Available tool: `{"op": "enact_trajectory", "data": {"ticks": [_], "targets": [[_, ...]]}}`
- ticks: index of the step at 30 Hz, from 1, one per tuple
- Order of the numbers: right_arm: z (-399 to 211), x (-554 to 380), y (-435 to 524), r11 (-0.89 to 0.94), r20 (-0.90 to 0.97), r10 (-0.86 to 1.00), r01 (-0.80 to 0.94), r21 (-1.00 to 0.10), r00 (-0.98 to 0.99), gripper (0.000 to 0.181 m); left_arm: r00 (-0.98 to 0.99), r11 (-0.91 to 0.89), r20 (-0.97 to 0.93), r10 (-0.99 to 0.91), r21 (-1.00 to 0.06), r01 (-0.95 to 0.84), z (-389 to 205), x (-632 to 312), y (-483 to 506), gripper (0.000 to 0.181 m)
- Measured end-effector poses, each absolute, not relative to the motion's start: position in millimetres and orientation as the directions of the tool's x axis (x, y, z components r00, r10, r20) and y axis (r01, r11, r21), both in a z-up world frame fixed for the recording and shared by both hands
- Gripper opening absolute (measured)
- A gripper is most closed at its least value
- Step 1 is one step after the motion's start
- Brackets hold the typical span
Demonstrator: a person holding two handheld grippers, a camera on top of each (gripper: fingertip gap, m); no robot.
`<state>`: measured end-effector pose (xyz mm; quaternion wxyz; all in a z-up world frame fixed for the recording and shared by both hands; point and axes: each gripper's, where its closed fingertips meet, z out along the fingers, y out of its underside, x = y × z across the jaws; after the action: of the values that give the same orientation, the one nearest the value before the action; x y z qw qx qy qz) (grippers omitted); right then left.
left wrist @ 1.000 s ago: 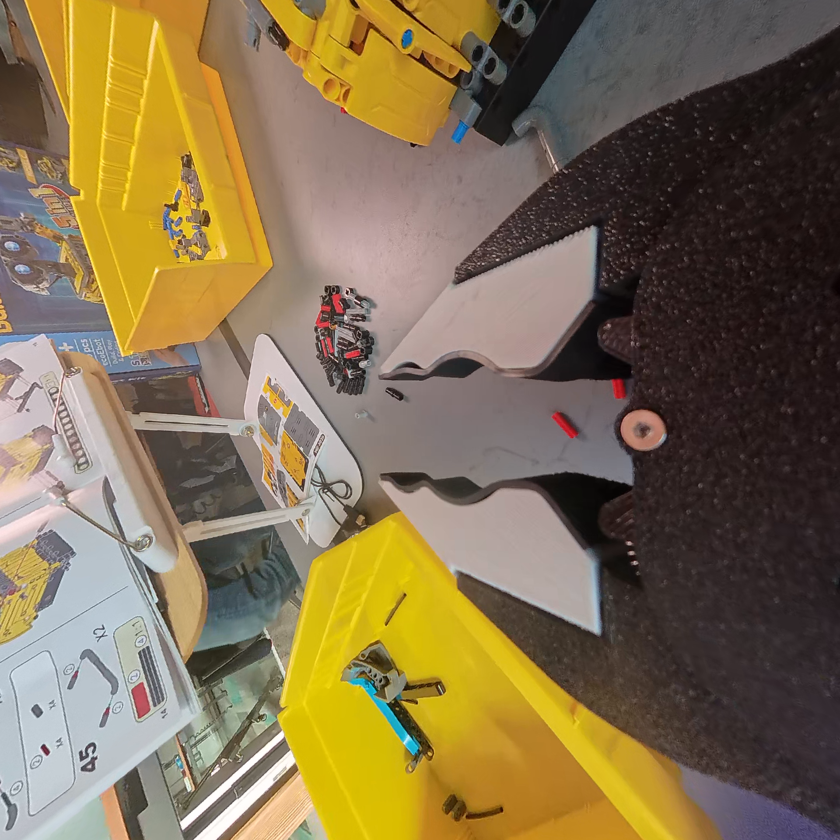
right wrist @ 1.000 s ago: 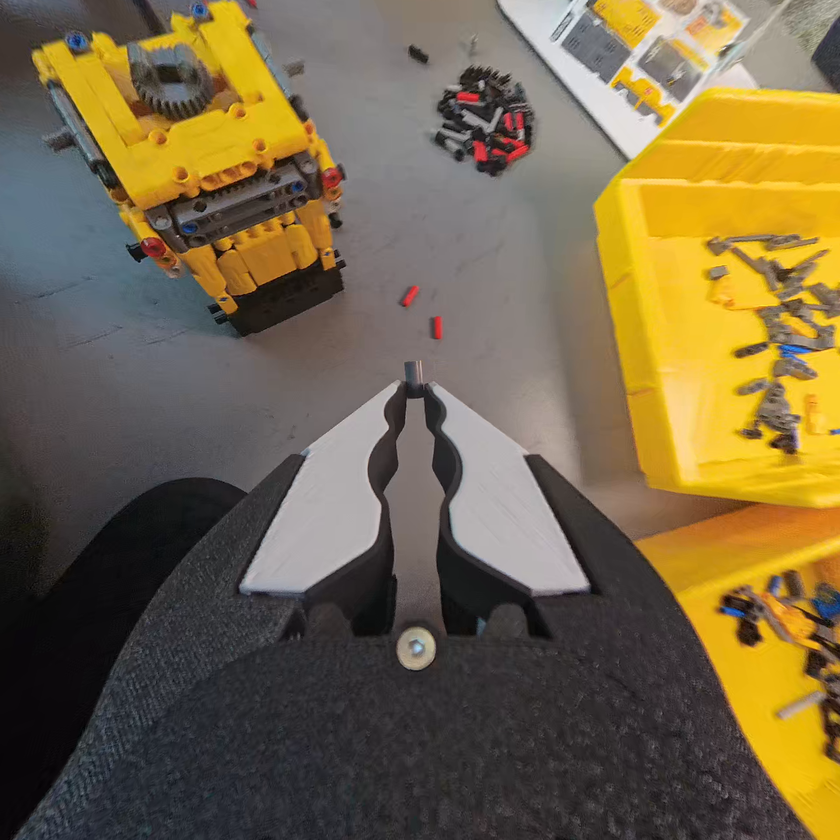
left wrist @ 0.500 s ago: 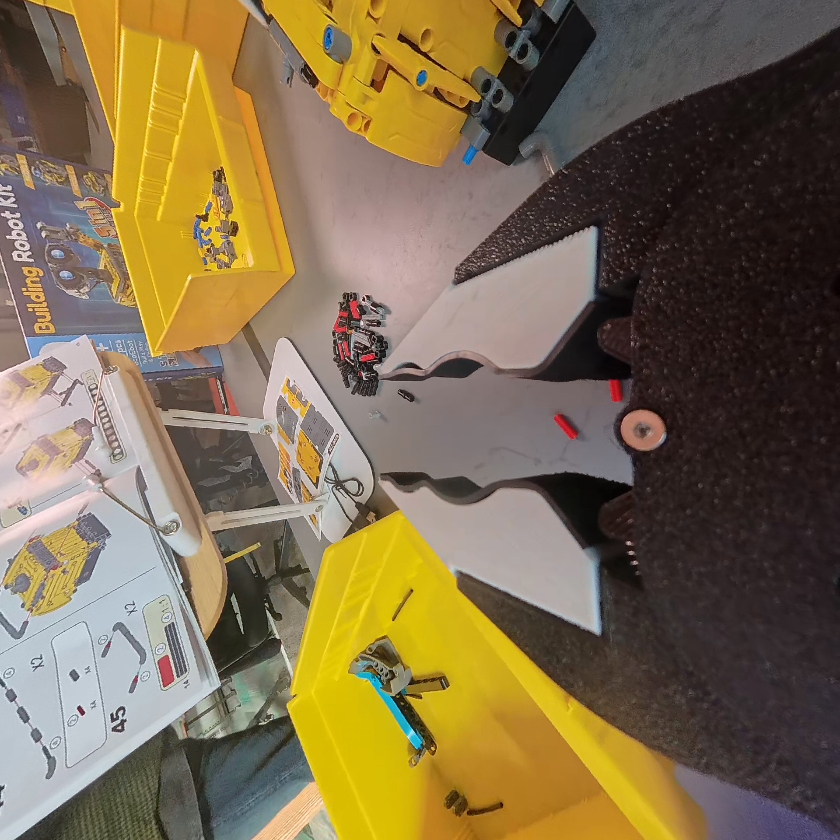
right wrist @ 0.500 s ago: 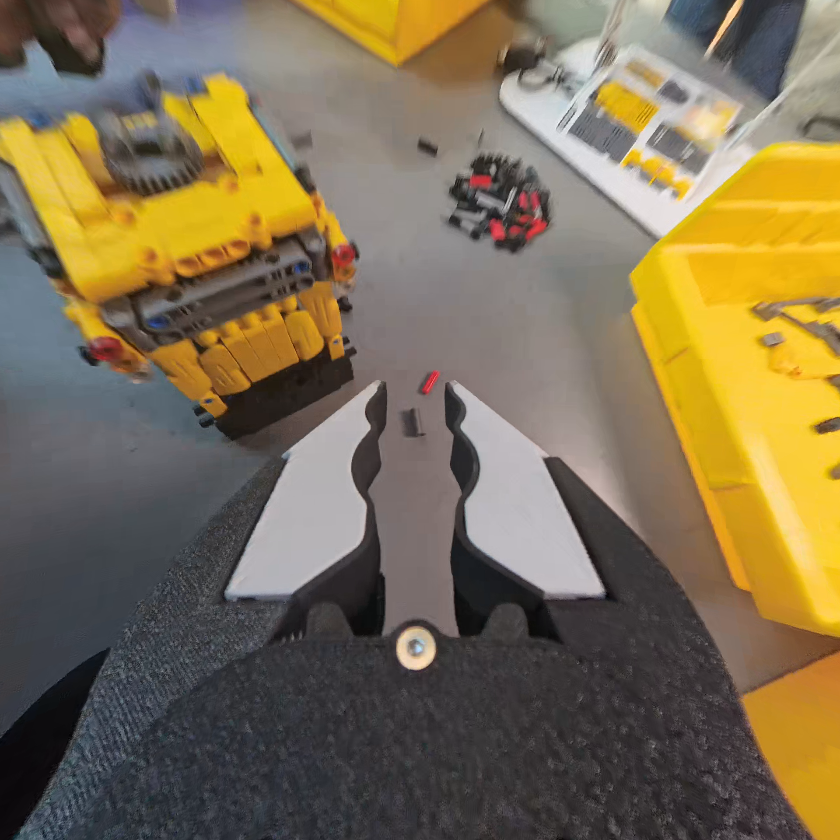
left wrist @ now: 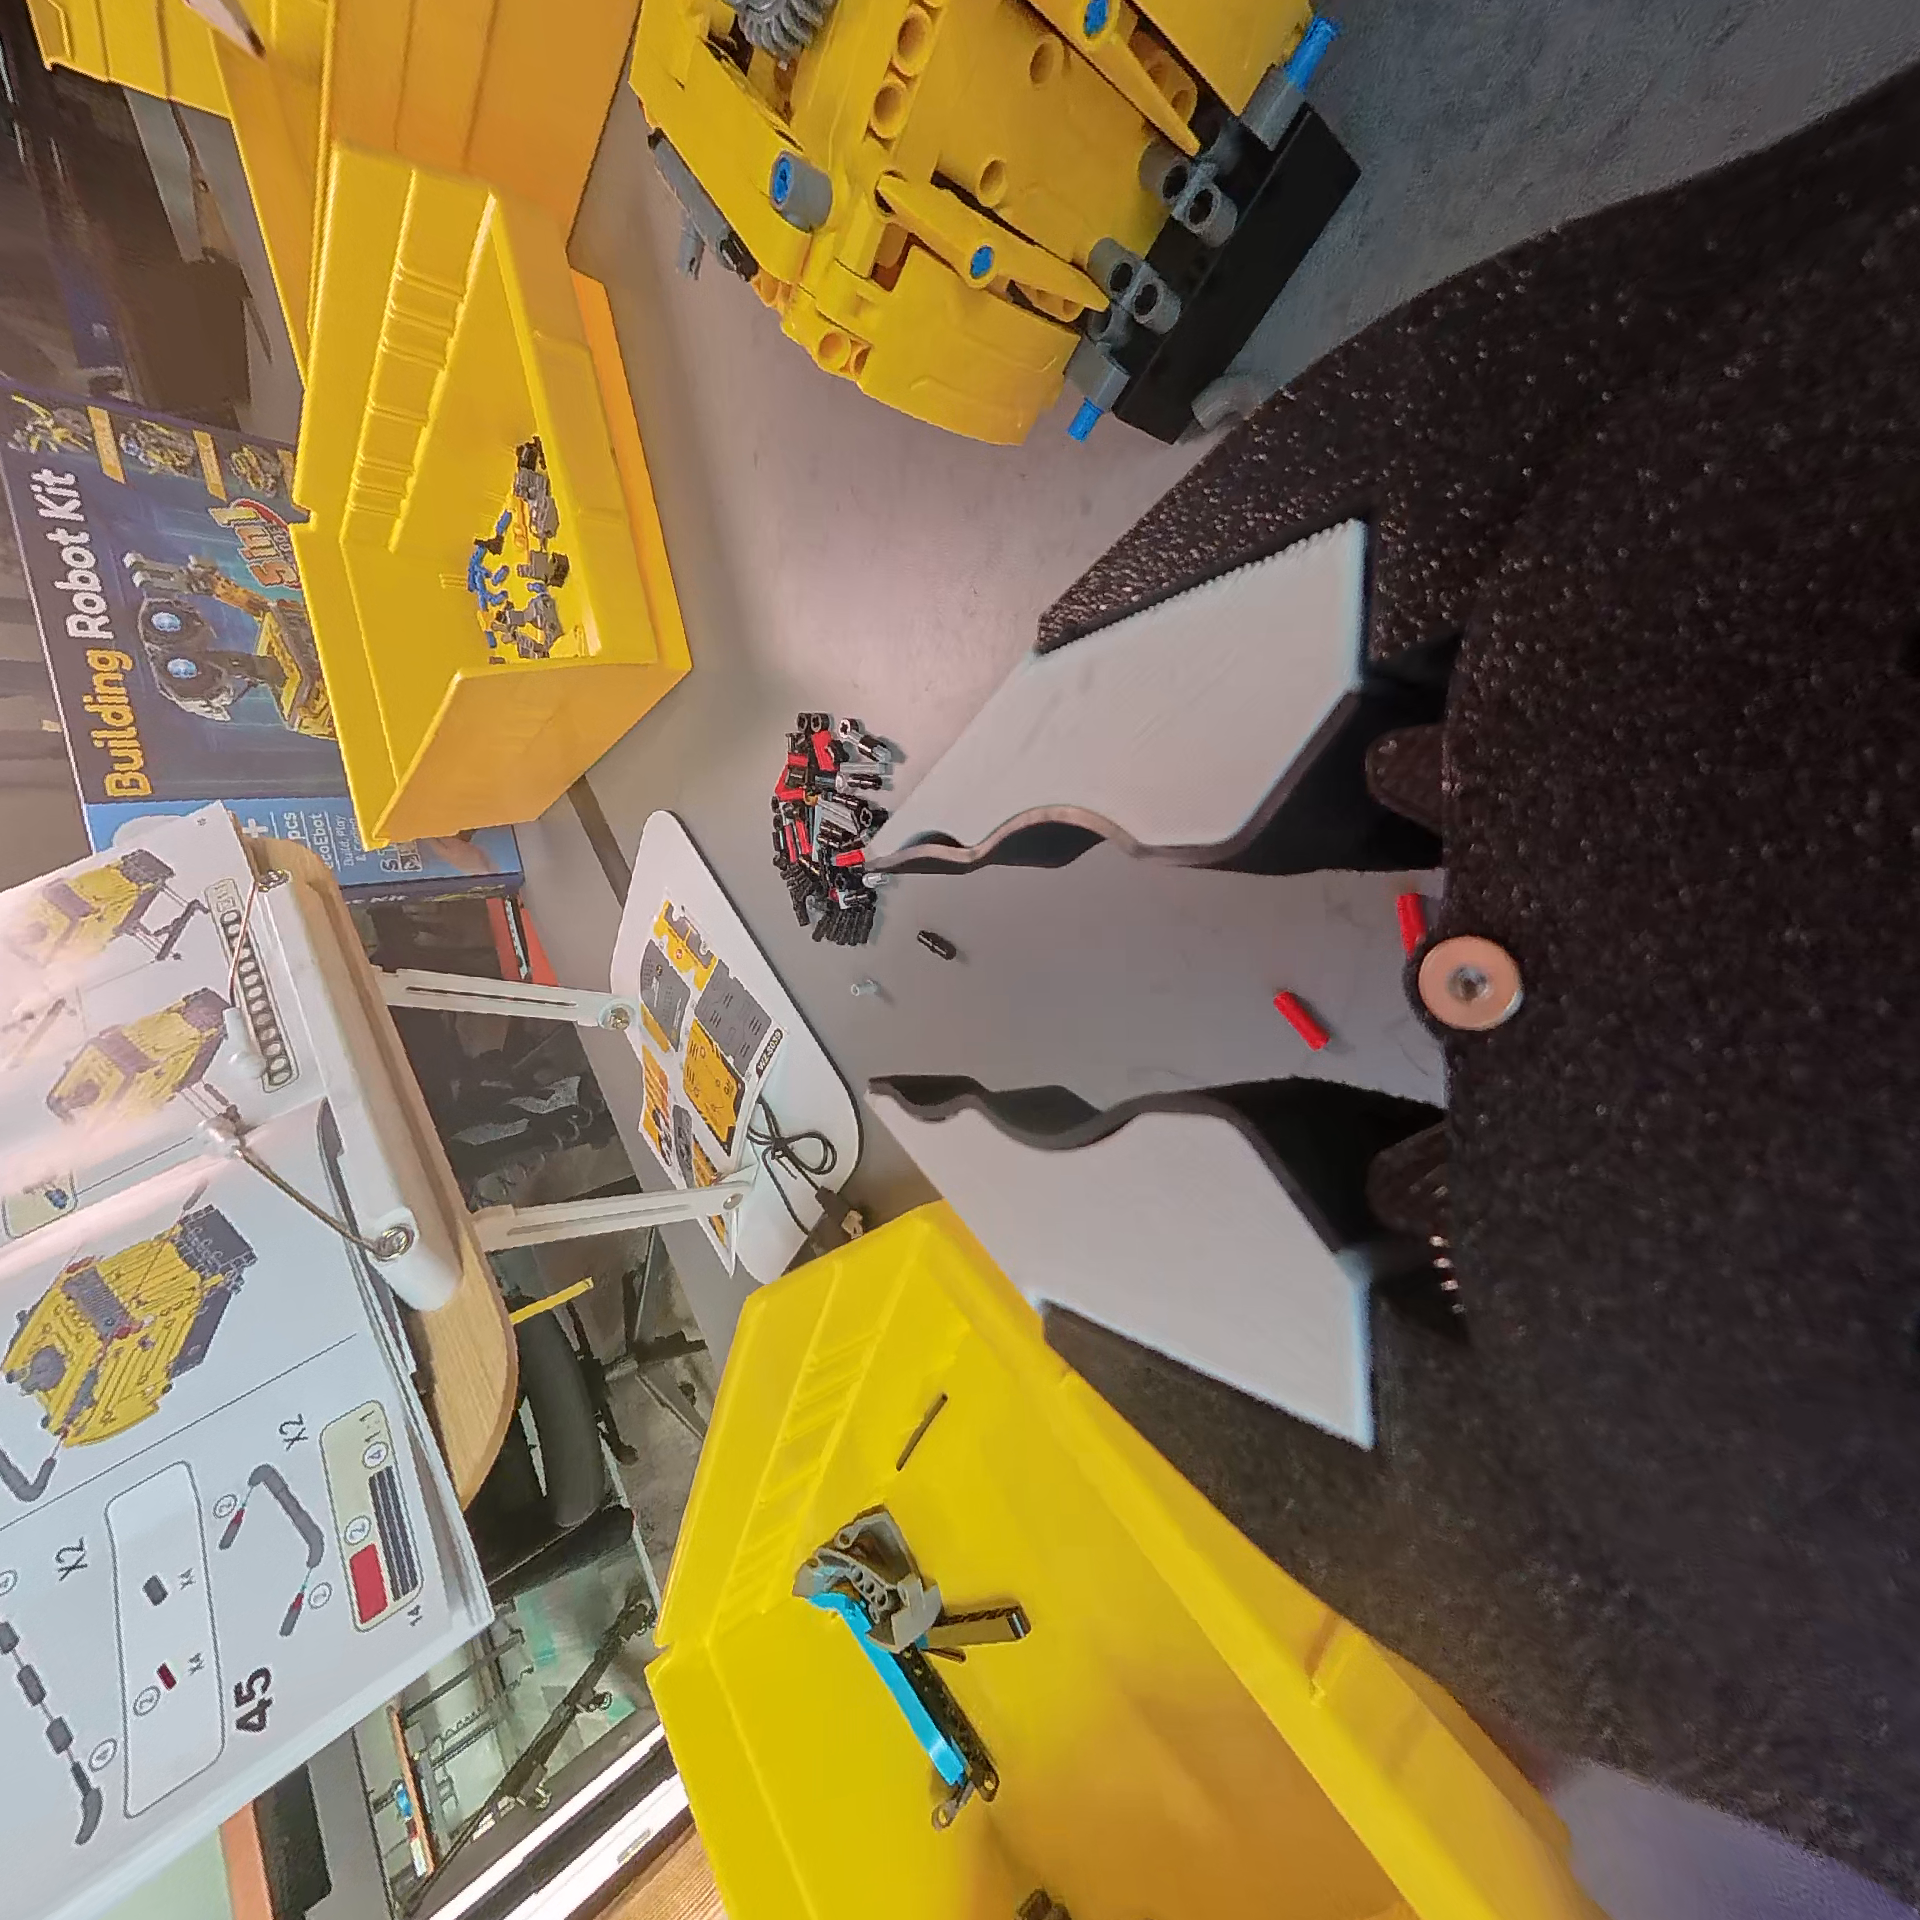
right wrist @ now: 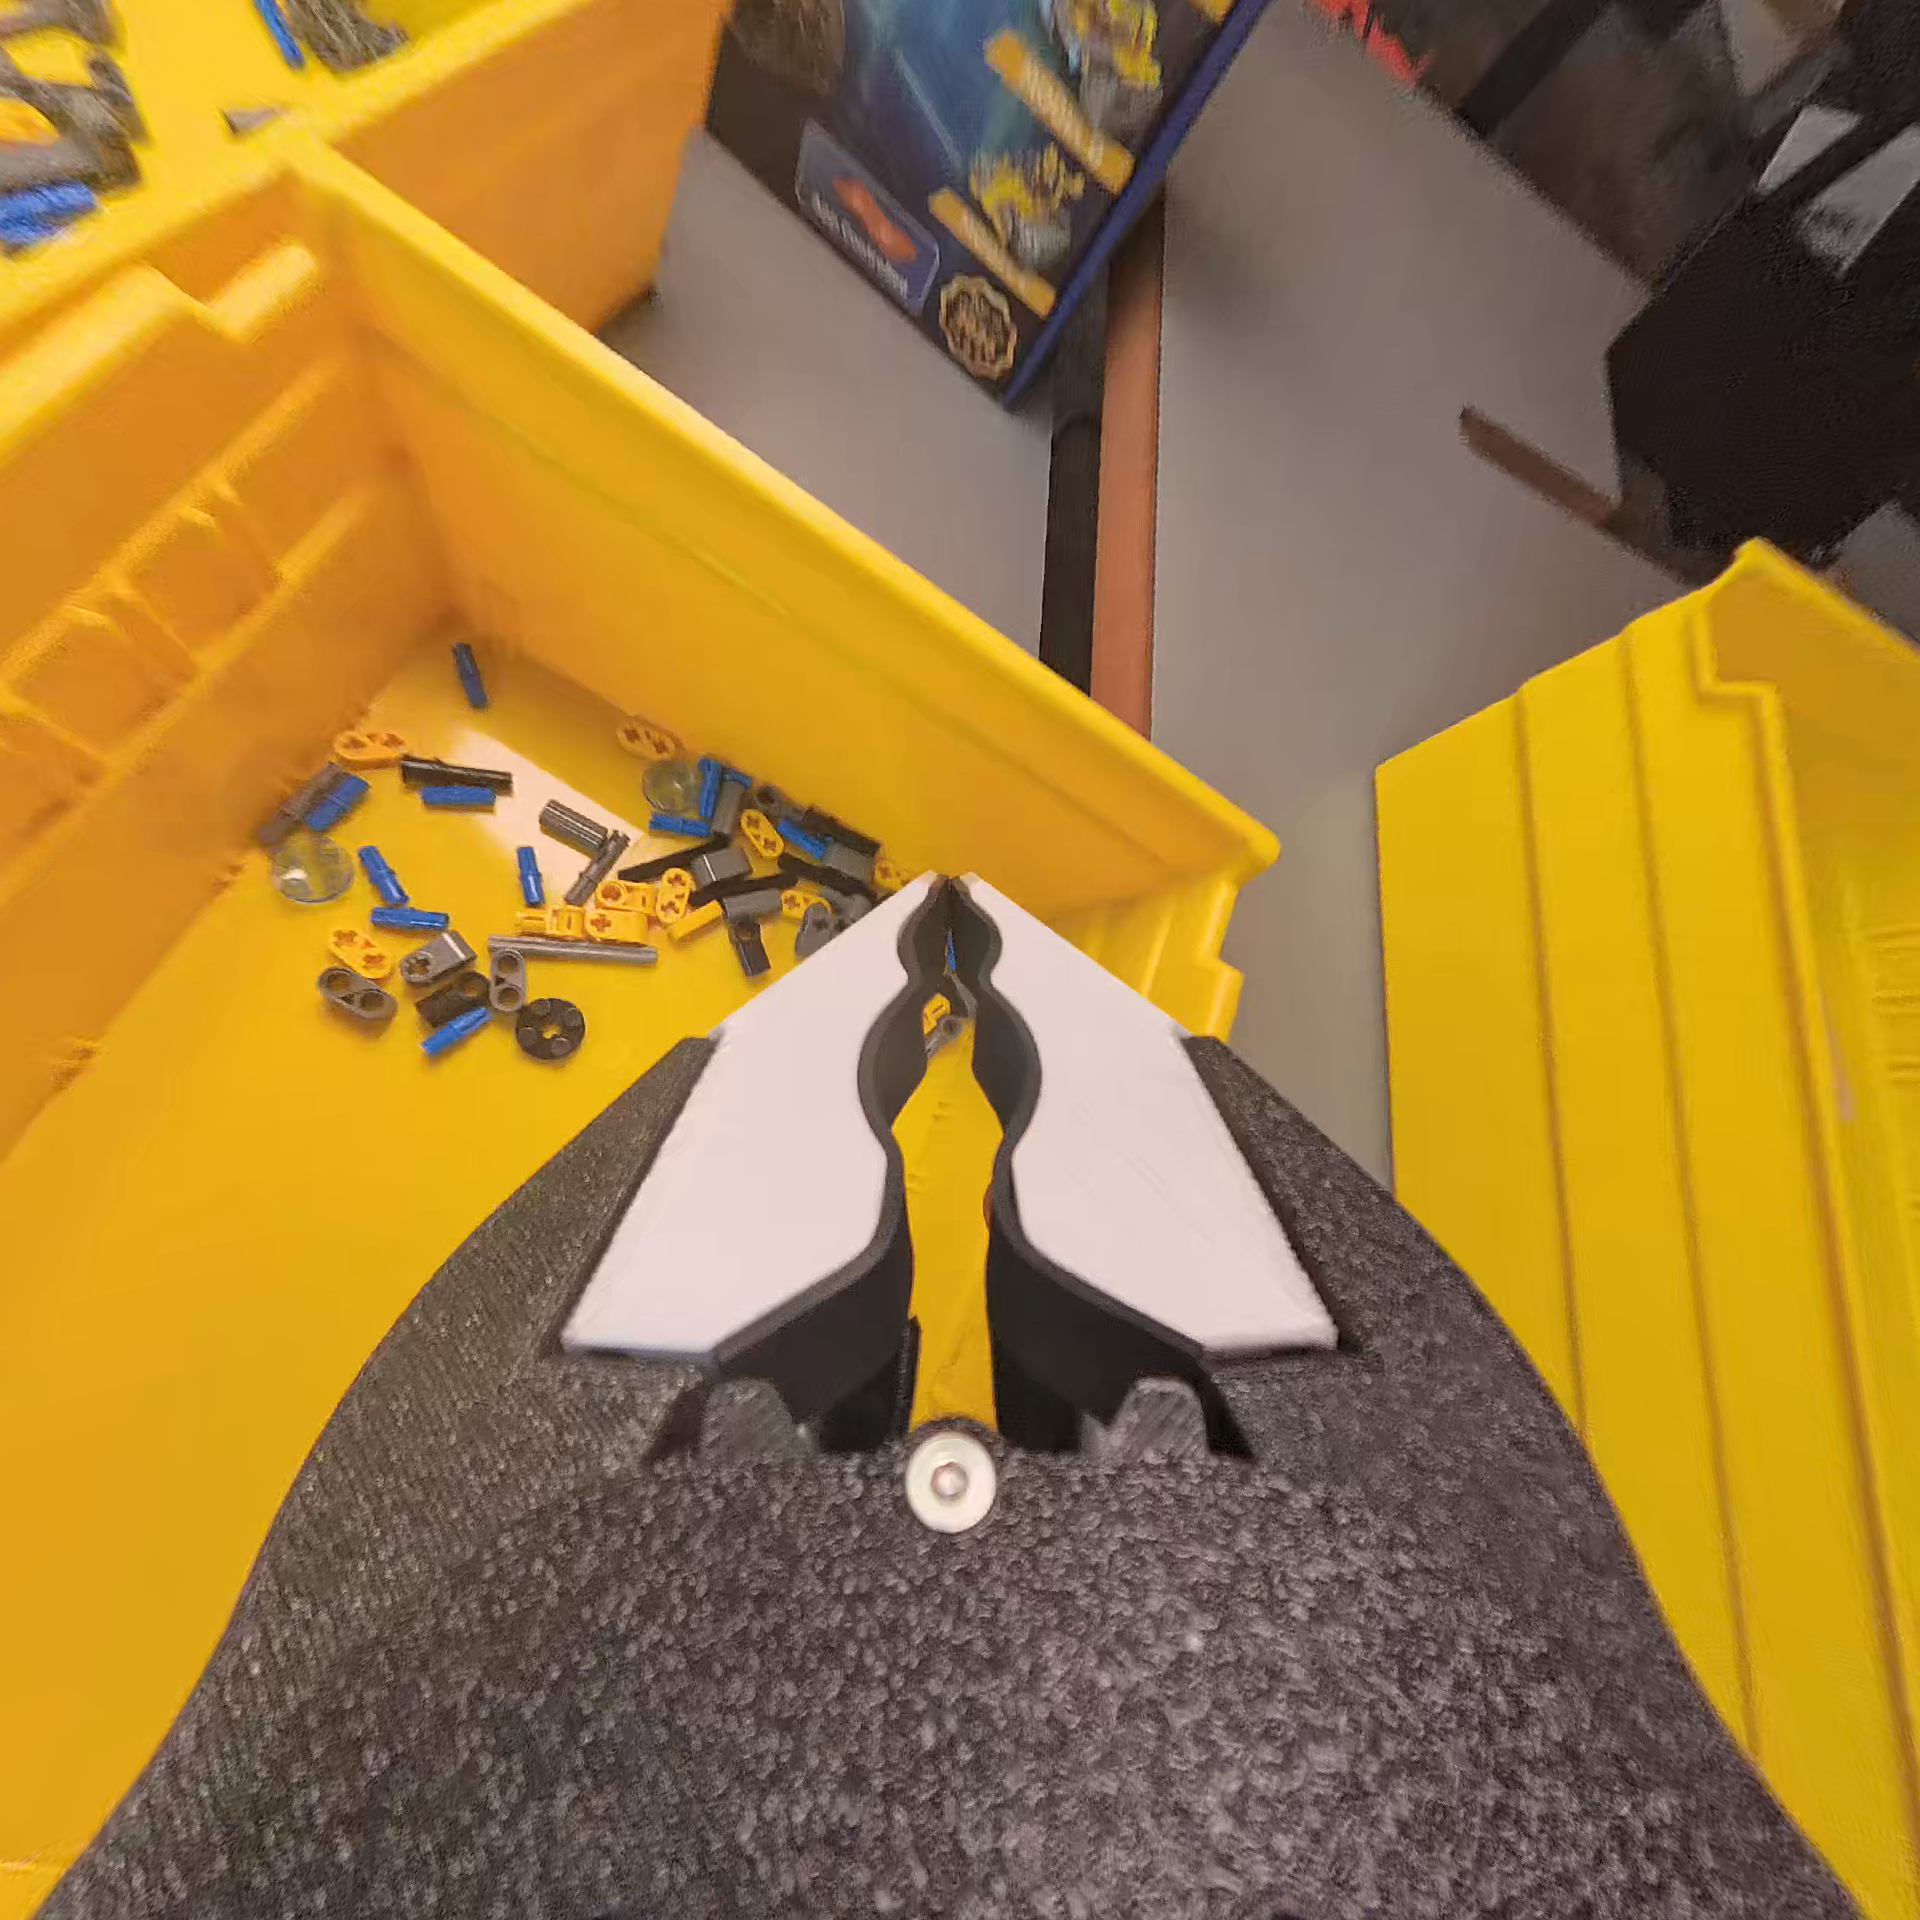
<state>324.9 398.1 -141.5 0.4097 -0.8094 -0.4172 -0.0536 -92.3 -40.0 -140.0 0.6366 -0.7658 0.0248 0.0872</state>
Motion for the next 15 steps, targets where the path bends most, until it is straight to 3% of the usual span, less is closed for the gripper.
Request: {"op": "enact_trajectory", "data": {"ticks": [5,15], "targets": [[-198,336,414,-0.484,0.432,0.581,0.720,-0.497,0.689,0.000,0.986,-0.189,-0.150,0.072,-0.973,-0.134,-141,-93,-40,0.038],[-221,333,422,-0.507,0.473,0.577,0.746,-0.432,0.666,0.000,0.988,-0.197,-0.142,0.066,-0.972,-0.127,-145,-93,-39,0.038]]}}
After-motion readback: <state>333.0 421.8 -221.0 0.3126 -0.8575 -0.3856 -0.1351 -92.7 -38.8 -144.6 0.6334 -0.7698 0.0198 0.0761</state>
